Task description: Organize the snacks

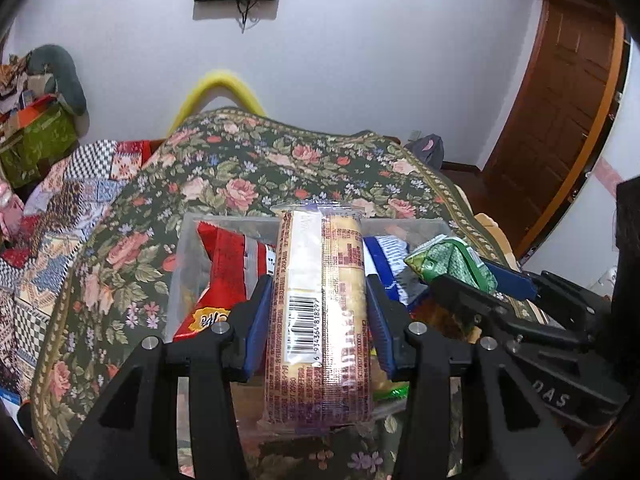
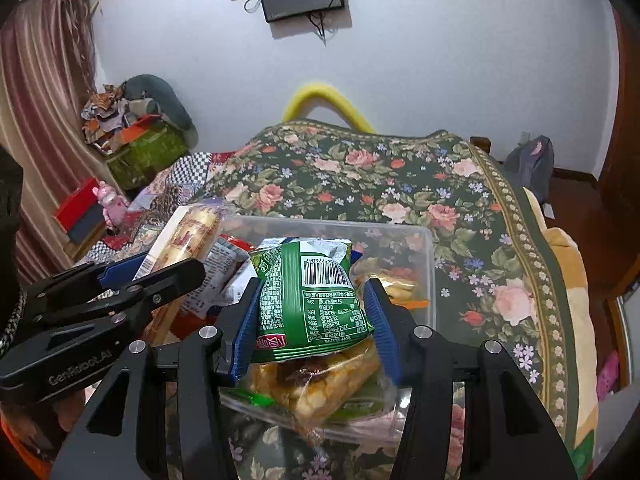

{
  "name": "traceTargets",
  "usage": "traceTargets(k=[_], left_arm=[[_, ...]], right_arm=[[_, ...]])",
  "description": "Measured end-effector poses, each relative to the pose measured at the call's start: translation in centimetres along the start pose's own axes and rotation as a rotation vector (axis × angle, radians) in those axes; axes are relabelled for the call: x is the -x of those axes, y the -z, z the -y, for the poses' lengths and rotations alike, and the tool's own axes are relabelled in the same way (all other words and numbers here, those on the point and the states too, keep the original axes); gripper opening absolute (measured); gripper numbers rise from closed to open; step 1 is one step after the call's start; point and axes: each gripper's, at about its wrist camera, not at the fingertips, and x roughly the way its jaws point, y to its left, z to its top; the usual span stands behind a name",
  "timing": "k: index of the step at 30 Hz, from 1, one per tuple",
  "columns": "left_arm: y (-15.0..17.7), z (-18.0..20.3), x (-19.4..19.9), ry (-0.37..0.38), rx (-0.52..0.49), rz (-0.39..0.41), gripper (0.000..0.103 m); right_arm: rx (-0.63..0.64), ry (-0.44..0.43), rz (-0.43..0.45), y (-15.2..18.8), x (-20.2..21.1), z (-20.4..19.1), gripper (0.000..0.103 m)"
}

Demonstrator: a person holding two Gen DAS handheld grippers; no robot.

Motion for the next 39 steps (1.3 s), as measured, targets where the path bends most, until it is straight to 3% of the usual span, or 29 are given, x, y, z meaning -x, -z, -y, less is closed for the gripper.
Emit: traceTargets(k=[9, 16, 23, 30, 36, 39], left_arm=[[0.0, -0.3, -1.0, 0.002, 0.007, -0.014, 0.046], [0.1, -0.2, 1.6, 0.008, -0.004, 0.024, 0.047], [0.3, 0.6, 8.1, 0.005, -0.028, 0.135, 0.047], [1.0, 2.6, 17.0, 0.000, -0.069, 0.302, 0.049], [2.8, 3.8, 23.0, -0.002, -0.089, 0.408, 0.063], [3.8, 4.3, 24.9, -0.003, -0.115, 0.435, 0.067]], right_arm=[[0.008, 0.000, -0.010, 0.0, 0.3, -0.3, 0.051], [0.030, 0.002, 0.030, -0.2, 2.6, -0.5, 0.055], [0.042, -0.008, 0.113, -0.5, 7.3, -1.0, 0.055], [0.064, -0.012, 0.243, -0.5, 14.4, -2.3, 0.056], [0.073, -0.022, 0.335, 0.6, 18.9, -3.5, 0.065], [0.088, -0.015, 0.373, 1.2, 20.5, -4.3, 0.077]])
